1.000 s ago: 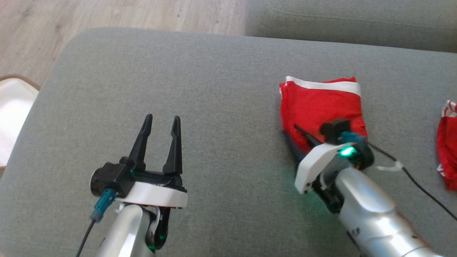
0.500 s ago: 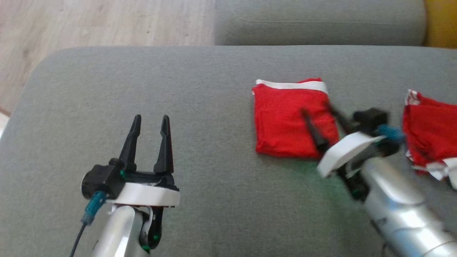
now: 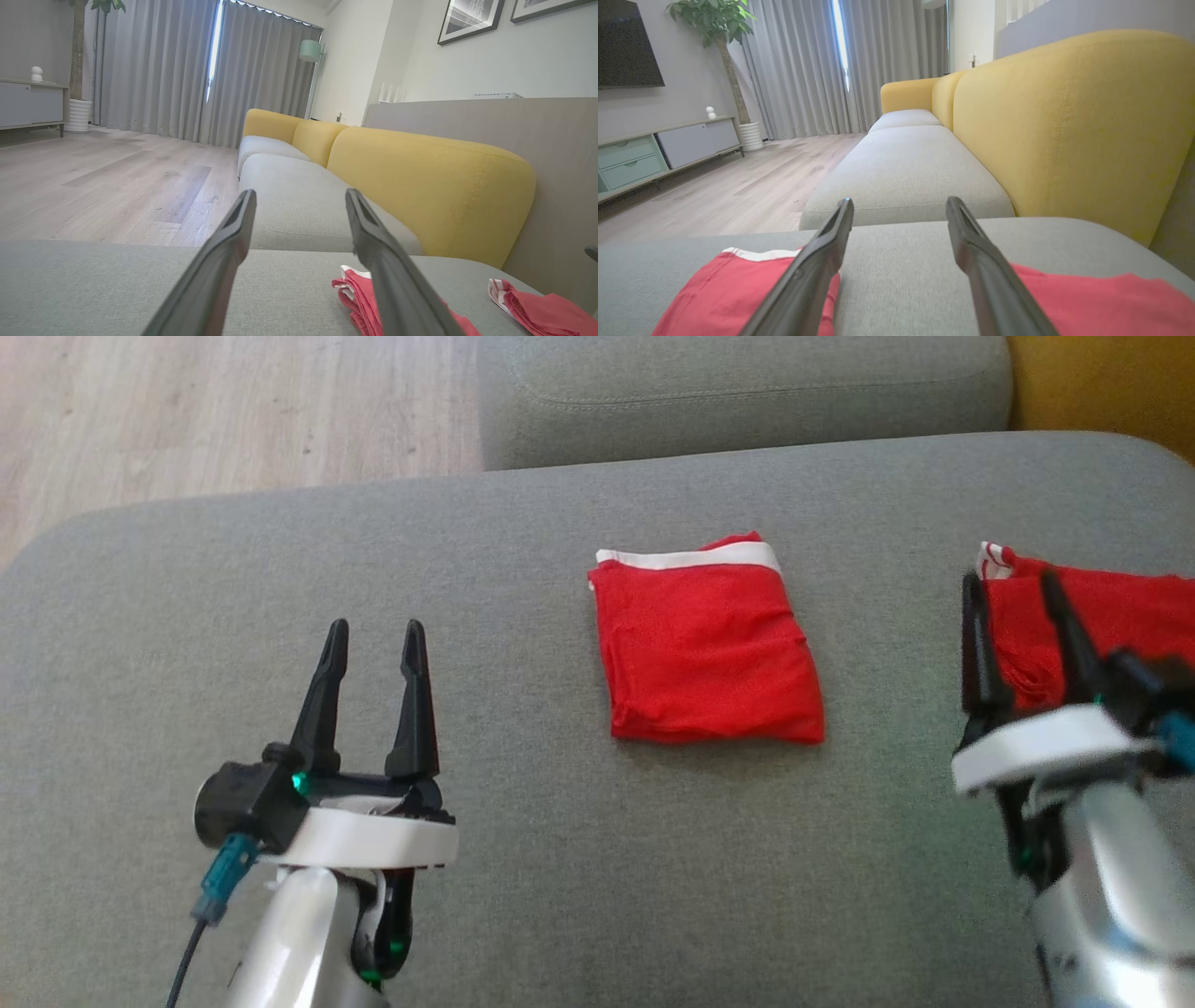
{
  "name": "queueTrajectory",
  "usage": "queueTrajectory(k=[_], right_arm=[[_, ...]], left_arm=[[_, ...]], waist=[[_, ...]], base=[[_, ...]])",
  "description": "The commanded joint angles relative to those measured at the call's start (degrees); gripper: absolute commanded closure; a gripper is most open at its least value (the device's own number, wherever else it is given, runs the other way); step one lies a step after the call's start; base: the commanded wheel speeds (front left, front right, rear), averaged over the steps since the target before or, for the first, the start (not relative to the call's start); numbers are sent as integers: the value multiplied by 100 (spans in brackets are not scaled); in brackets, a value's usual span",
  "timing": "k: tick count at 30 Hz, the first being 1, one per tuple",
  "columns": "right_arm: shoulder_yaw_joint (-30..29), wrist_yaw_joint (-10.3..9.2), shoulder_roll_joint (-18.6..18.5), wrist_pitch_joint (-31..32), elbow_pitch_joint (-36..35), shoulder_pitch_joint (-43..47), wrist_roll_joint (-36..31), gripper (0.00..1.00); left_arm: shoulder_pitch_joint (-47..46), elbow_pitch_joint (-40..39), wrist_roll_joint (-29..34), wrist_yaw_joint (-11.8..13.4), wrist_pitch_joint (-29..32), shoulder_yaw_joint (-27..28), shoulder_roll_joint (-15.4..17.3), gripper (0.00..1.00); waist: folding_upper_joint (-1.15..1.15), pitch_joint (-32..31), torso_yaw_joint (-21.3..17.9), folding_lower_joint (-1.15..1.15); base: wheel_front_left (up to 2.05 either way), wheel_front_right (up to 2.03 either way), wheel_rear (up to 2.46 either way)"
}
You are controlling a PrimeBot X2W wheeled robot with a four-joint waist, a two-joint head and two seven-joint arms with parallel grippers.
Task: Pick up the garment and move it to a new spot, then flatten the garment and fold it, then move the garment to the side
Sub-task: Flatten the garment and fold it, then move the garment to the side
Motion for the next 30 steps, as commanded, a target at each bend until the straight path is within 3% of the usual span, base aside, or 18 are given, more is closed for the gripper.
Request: queueTrajectory(k=[1,6,13,23,30], right_arm=[[-27,-5,156,-60,-366,66,-181,0],[-316,-5,603,-60,-901,760,-528,0],[-252,-5,762,-61,-1187,1210,-676,0],[-251,-5,775,-46,-1209,1039,-696,0],[-374,-5,775,428,-871,478,-864,0]], left_arm=[[-112,-244,37,-1,-29,244,40,0],[53,-250,5,-11,-29,279,40,0],[277,-163,42,-1,-29,293,40,0],[176,-166,35,0,-29,214,40,0],[-34,-218,0,0,-29,80,40,0]], waist=[[0,-12,-42,0],[0,-37,-113,0],[0,-18,-147,0],[0,73,18,0],[0,487,346,0]], base=[[0,0,0],[0,0,0],[0,0,0],[0,0,0],[0,0,0]])
